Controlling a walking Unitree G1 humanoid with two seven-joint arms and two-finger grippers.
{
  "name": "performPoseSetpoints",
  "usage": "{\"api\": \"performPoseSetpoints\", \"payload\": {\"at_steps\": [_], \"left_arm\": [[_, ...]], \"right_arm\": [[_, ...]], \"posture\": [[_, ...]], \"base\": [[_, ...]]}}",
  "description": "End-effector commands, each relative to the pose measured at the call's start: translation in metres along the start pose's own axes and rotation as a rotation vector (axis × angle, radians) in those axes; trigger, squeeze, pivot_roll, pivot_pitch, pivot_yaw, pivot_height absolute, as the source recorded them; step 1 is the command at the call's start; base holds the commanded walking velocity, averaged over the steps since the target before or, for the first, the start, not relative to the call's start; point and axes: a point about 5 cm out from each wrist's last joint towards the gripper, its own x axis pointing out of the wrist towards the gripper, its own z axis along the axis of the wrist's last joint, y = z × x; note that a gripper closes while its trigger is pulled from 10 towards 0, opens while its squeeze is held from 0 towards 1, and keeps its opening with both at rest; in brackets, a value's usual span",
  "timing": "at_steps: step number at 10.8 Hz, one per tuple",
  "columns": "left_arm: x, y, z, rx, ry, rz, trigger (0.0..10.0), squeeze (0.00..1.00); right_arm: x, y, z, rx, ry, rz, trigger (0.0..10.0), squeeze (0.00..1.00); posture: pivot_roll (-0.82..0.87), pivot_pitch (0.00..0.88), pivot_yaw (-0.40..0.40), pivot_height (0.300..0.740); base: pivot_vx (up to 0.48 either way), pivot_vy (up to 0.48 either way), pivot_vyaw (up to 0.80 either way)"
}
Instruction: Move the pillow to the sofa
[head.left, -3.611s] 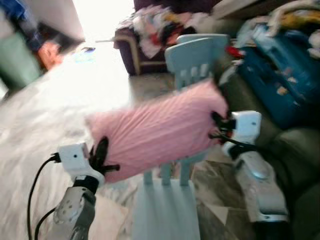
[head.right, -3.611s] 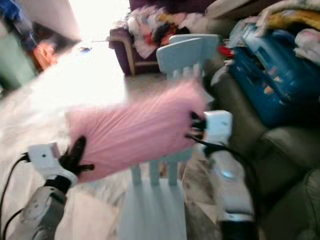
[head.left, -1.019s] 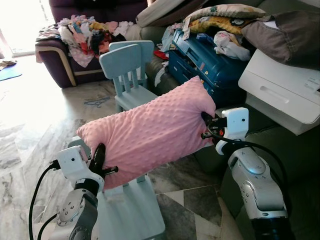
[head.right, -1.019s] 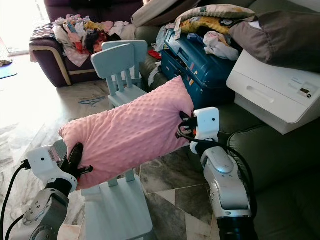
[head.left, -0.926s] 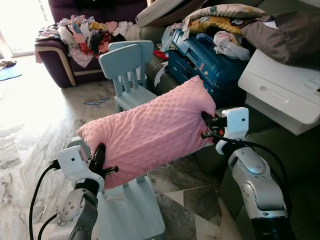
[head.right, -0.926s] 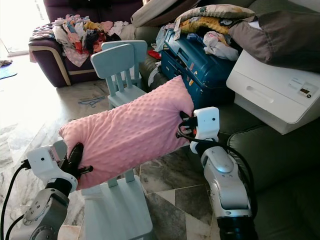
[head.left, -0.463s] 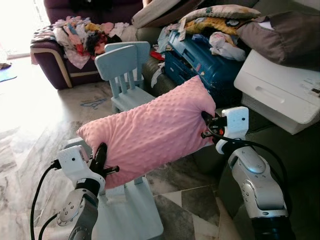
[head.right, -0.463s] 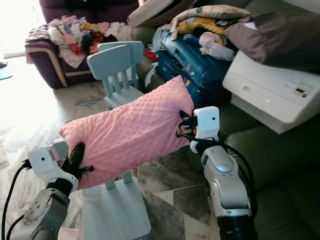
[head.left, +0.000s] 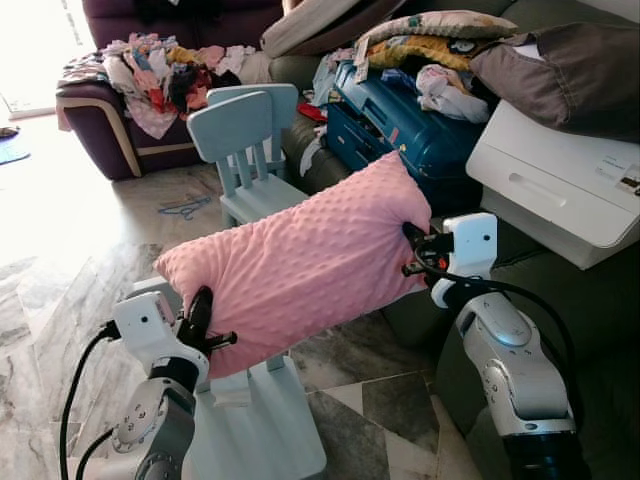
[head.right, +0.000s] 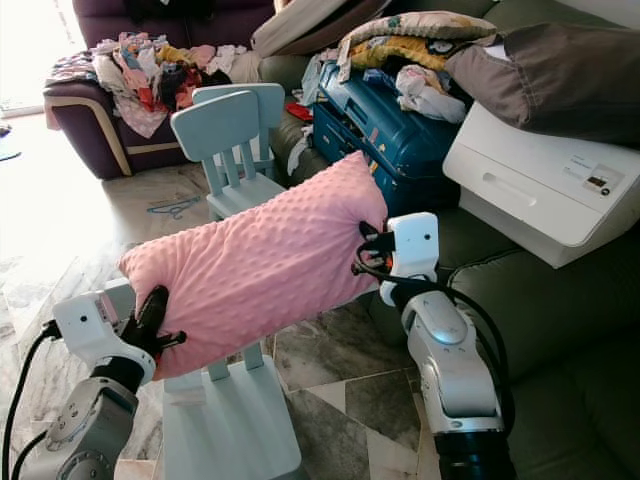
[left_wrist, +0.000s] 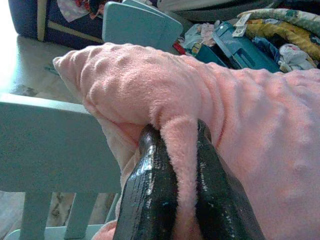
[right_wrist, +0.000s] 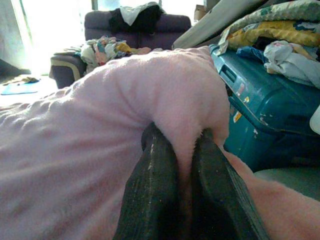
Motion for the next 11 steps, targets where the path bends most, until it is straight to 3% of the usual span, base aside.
{"api": "performPoseSetpoints", "payload": {"at_steps": [1, 2, 4, 6, 7, 8, 11], "left_arm": [[0.0017, -0.0027, 0.0019, 0.0, -0.004, -0.01, 10.0, 0.0], [0.0017, -0.0027, 0.0021, 0.003, -0.004, -0.011, 10.0, 0.0], [0.0016, -0.0023, 0.0016, 0.004, -0.004, -0.005, 10.0, 0.0], [0.0016, -0.0008, 0.0016, 0.004, -0.006, 0.012, 10.0, 0.0], [0.0018, -0.0008, 0.0013, 0.003, -0.004, 0.014, 10.0, 0.0], [0.0019, -0.0007, 0.0011, 0.004, -0.002, 0.016, 10.0, 0.0], [0.002, -0.0003, 0.0005, 0.005, 0.002, 0.022, 10.0, 0.0]], "right_arm": [[0.0025, -0.0012, 0.0091, -0.002, -0.029, -0.007, 0.0, 0.0], [0.002, -0.0012, 0.0088, -0.003, -0.031, -0.008, 0.0, 0.0], [0.0014, -0.0002, 0.0093, -0.006, -0.038, 0.0, 0.0, 0.0], [0.0016, 0.0, 0.0093, -0.007, -0.037, 0.005, 1.1, 0.0], [0.0018, 0.0015, 0.009, -0.002, -0.036, 0.016, 2.6, 0.0], [0.0018, 0.0023, 0.0086, -0.003, -0.031, 0.022, 10.0, 0.0], [0.002, 0.0021, 0.0077, -0.002, -0.026, 0.019, 10.0, 0.0]], "posture": [[-0.2, 0.006, 0.02, 0.74], [-0.2, 0.006, 0.021, 0.74], [-0.2, 0.007, 0.021, 0.74], [-0.2, 0.007, 0.018, 0.74], [-0.2, 0.007, 0.018, 0.74], [-0.2, 0.007, 0.017, 0.74], [-0.2, 0.007, 0.017, 0.74]], "base": [[0.0, 0.0, -0.8], [0.0, 0.0, -0.8], [0.0, 0.0, 0.0], [0.0, 0.0, 0.0], [0.0, 0.0, 0.0], [0.0, 0.0, 0.0], [0.0, 0.0, 0.0]]}}
